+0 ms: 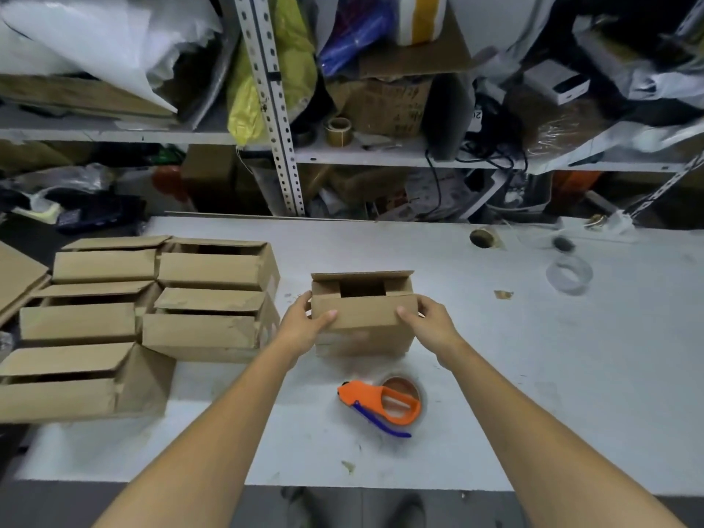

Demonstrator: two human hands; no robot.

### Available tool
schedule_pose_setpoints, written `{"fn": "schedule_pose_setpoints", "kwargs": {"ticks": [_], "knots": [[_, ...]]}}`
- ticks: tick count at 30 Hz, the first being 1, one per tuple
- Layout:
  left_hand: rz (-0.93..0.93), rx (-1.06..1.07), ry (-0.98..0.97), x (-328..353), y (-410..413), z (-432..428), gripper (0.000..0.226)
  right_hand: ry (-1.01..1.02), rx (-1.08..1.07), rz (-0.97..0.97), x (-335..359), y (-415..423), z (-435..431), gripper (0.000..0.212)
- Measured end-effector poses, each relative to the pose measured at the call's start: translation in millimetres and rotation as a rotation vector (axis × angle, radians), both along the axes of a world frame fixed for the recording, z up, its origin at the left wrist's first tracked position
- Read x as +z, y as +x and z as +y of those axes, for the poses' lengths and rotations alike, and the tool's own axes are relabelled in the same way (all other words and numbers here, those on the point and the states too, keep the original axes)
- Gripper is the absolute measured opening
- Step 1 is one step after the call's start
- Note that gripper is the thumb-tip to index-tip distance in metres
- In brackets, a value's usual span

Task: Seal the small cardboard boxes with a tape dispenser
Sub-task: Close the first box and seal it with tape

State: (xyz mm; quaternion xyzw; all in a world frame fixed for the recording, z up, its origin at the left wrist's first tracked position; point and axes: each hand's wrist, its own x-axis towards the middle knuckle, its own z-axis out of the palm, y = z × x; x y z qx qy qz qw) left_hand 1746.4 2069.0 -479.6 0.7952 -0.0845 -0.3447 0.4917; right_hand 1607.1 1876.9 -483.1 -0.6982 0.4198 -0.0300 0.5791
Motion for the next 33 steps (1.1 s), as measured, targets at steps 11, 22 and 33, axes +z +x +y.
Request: {"fn": "schedule_pose_setpoints", "kwargs": {"ticks": [11, 22, 33], "knots": [[-0.109, -0.099, -0.069, -13, 32, 7, 0.073, -0.049, -0.028, 0.046, -4, 4, 11, 0.045], [-0.088, -0.036, -0.157, -30, 26, 11, 0.043, -0.299, -0.078, 0.330, -1, -29, 47, 0.021], [-0.139, -0.060, -0.173, -50, 33, 11, 0.046, -0.683, 0.272, 0.557, -47, -50, 117, 0.047]]}}
